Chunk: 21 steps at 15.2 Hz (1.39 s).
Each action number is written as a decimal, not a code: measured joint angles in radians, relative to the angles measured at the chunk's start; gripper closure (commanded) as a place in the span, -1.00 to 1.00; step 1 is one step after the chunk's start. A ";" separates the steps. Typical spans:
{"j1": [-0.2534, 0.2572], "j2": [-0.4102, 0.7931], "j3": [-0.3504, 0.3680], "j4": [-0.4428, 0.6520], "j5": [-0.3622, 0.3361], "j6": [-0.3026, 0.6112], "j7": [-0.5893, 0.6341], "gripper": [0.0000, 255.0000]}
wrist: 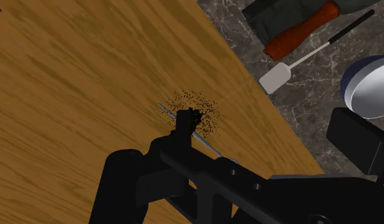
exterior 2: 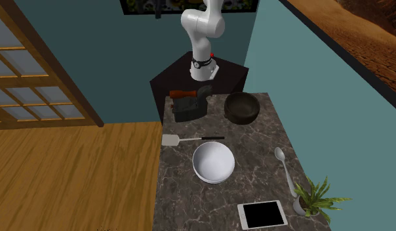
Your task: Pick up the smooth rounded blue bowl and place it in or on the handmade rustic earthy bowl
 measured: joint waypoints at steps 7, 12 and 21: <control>0.028 0.072 0.064 -0.070 0.045 0.130 0.067 -1.00; 0.058 0.175 0.130 -0.105 0.086 0.261 0.133 -1.00; 0.104 0.414 0.253 -0.101 0.133 0.486 0.257 -1.00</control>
